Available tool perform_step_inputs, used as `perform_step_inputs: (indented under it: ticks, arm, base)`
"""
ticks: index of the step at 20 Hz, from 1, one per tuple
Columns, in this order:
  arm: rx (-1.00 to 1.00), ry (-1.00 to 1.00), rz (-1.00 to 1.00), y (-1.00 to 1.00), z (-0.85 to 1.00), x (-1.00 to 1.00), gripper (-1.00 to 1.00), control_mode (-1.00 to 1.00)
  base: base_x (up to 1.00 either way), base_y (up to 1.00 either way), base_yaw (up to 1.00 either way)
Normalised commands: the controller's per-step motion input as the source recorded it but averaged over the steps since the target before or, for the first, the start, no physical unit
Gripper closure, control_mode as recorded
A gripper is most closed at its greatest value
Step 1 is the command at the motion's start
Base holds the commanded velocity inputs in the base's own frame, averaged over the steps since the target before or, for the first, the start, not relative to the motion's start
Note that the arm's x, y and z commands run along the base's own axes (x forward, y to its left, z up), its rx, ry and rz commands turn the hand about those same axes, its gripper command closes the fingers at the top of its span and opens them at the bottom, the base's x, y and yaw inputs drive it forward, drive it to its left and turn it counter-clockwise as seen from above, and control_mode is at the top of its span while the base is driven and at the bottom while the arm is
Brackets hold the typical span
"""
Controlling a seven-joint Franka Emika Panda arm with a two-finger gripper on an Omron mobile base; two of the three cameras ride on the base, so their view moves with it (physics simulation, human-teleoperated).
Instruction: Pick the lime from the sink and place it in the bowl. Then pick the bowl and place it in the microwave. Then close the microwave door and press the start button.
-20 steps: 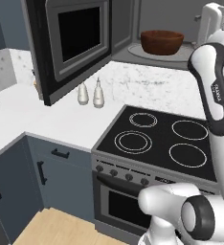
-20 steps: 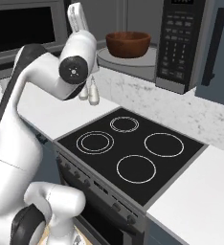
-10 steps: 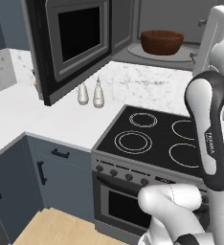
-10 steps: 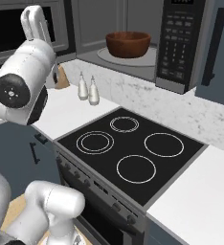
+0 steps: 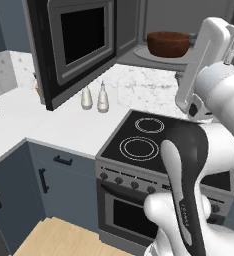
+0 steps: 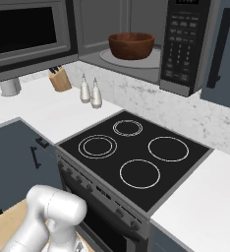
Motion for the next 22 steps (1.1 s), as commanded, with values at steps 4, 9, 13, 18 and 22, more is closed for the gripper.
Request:
perform_step_inputs:
  ticks: [4, 9, 13, 18, 22]
  arm:
    - [0.07, 0.00, -0.05, 0.95, -0.19, -0.69, -1.00, -1.00]
    - [0.02, 0.00, -0.07, 0.98, -0.38, -0.30, -1.00, -1.00]
    - [-0.02, 0.00, -0.08, 0.99, -0.68, 0.00, -1.00, -1.00]
    - [0.02, -0.02, -0.06, 0.89, -0.82, 0.26, -1.00, -1.00]
    - [0.04, -0.04, -0.12, 0.77, -0.62, 0.17, -1.00, -1.00]
  base:
    - [0.00, 0.00, 0.00]
    - [0.00, 0.00, 0.00]
    - [0.00, 0.00, 0.00]
    - [0.00, 0.00, 0.00]
    - [0.00, 0.00, 0.00]
